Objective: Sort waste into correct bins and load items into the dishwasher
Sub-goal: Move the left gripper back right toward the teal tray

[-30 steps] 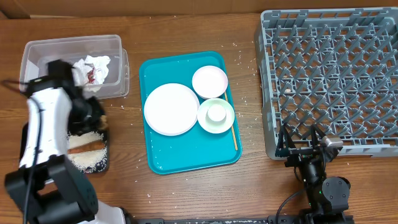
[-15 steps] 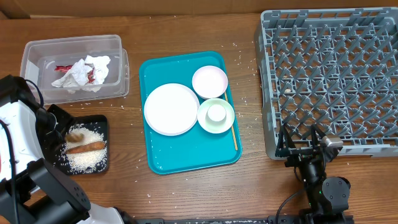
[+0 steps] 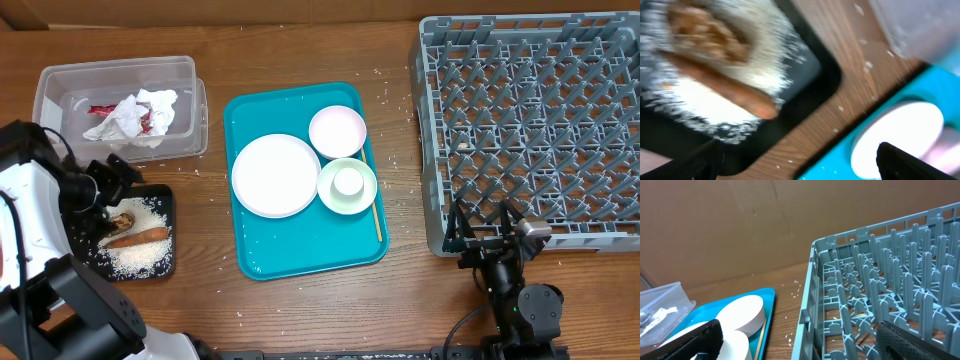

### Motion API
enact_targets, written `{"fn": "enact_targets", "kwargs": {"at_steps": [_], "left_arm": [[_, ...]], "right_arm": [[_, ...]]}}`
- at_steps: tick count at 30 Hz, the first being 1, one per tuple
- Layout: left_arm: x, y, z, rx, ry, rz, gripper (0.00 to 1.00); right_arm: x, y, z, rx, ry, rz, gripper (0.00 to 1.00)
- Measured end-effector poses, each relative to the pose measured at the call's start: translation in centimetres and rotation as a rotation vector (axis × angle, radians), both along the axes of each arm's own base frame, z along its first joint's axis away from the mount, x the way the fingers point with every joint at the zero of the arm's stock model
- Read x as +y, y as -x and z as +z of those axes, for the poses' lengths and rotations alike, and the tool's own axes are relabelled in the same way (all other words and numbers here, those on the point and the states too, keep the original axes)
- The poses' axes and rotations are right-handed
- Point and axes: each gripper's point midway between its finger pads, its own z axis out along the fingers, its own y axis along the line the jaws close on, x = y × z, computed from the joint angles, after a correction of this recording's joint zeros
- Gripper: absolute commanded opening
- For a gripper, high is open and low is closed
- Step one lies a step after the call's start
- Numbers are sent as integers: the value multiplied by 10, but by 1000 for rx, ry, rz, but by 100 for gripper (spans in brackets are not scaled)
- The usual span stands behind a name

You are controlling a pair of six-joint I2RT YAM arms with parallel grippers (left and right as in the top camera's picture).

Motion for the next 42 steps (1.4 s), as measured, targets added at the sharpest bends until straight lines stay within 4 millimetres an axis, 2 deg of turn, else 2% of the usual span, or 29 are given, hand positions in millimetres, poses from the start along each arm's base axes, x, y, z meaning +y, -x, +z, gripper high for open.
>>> {"fn": "enact_targets", "kwargs": {"at_steps": [3, 9, 14, 20, 25, 30, 34, 38, 42], "left_arm": [[-25, -9, 3, -30, 40, -95, 100], [-93, -24, 8, -57, 73, -334, 100], [-153, -39, 7, -98, 24, -545, 100], [-207, -43, 4, -129, -81, -743, 100], [-226, -46, 3, -149, -166, -822, 100], [-230, -65, 6, -220, -258, -837, 100], [-216, -87, 11, -269, -325, -719, 100], [-195, -104, 16, -296, -347, -571, 100], [-181, -108, 17, -290, -367, -505, 100]], "right_arm": [[0, 0, 0, 0, 0, 0, 100], [0, 0, 0, 0, 0, 0, 100], [0, 0, 0, 0, 0, 0, 100], [0, 0, 0, 0, 0, 0, 100], [0, 0, 0, 0, 0, 0, 100], [-2, 0, 8, -31, -4, -11, 100], [3, 2, 31, -117, -70, 20, 100], [17, 5, 37, -114, -193, 112, 100], [23, 12, 65, -184, -379, 182, 100]]}}
